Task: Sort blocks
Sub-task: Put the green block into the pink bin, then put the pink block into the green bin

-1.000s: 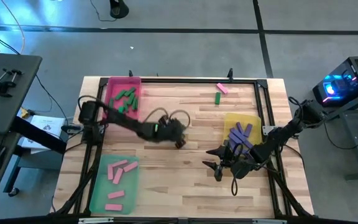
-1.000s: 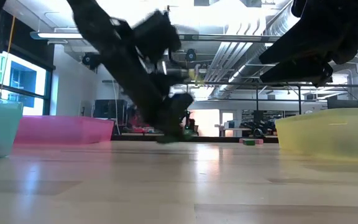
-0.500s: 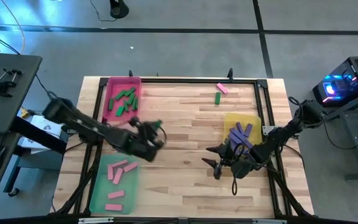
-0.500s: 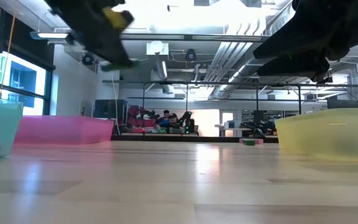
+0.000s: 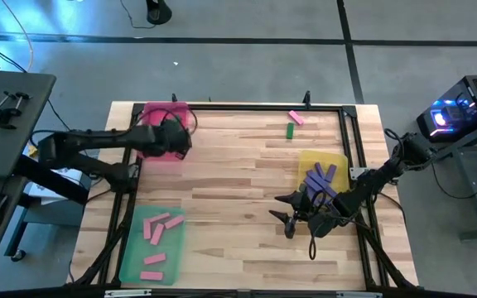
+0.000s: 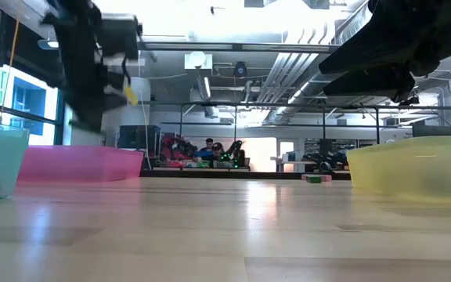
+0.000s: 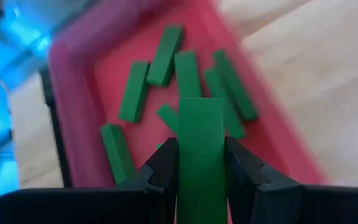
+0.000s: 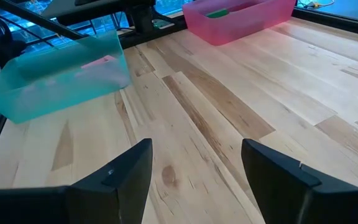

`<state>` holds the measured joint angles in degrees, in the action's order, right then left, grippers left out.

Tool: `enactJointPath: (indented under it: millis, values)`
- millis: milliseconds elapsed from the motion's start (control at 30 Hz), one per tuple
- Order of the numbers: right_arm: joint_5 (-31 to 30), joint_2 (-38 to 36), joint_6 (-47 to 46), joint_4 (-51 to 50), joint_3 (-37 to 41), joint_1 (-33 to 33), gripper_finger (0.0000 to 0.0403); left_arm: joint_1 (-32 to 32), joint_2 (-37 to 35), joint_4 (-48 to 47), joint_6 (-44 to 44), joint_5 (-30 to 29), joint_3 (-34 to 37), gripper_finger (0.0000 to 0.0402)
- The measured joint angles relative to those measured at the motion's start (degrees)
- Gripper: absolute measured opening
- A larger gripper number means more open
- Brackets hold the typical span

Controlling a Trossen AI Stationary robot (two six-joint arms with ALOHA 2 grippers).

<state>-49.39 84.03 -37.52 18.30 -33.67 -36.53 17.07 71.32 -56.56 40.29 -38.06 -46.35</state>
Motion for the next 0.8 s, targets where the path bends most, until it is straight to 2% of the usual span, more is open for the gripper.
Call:
enactJointPath:
  millis: [167, 367, 600, 800]
  values:
    - [0.0, 0.0, 0.0, -0.1, 0.0, 0.0, 0.0232, 10.5, 0.2, 12.9, -7.8, 3.8, 7.5, 0.0069]
    - [0.0, 0.0, 0.0, -0.1, 0.0, 0.2, 0.0232, 15.3, 0.2, 20.7, -14.4, 4.2, 9.8, 0.0108]
    - [0.1, 0.0, -0.1, 0.0, 0.0, 0.1, 0.0232, 19.2, 0.2, 22.0, -16.1, 7.8, 9.9, 0.0161]
    - [0.2, 0.0, 0.0, -0.2, 0.0, 0.1, 0.0232, 19.9, 0.1, 22.4, -17.9, 7.9, 9.9, 0.0177]
